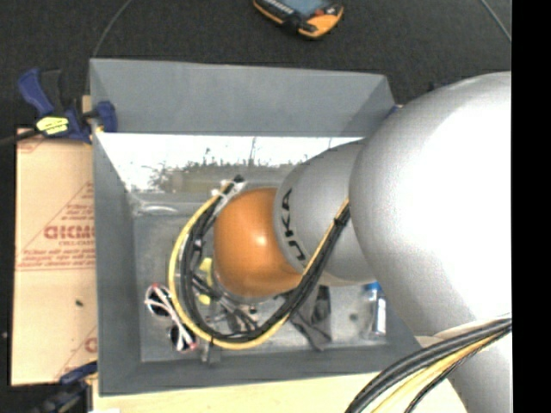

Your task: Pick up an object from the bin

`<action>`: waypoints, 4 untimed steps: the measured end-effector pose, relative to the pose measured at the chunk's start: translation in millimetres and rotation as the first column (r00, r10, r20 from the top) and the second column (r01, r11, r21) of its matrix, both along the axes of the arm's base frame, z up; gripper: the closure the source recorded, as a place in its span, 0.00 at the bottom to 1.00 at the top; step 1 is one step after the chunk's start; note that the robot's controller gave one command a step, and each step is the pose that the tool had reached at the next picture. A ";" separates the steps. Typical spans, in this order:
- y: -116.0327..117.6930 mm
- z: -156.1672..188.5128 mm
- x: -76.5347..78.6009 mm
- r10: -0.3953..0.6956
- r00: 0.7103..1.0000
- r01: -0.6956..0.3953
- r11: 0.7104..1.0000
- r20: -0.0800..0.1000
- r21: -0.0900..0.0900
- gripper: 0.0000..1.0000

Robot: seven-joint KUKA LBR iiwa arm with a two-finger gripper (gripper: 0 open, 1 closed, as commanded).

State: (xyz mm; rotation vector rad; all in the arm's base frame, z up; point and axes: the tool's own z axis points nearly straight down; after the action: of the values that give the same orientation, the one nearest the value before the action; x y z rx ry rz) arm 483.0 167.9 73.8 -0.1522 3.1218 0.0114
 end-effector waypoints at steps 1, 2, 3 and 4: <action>-57.1 -2.7 109.9 0.127 0.992 -0.127 0.992 -0.006 -0.008 0.00; 0.0 0.3 1.3 0.004 1.000 -0.004 1.000 0.000 0.001 1.00; -0.6 0.2 1.5 0.004 1.000 -0.004 1.000 0.000 0.001 1.00; -1.2 4.5 0.0 0.003 1.000 -0.003 1.000 -0.005 -0.001 1.00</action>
Offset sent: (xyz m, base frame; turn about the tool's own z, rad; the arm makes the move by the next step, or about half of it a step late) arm 0.0008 -0.0005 0.0000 -0.0022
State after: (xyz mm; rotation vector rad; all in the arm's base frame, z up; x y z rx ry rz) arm 483.0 166.8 78.3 -0.1578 3.1270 0.0101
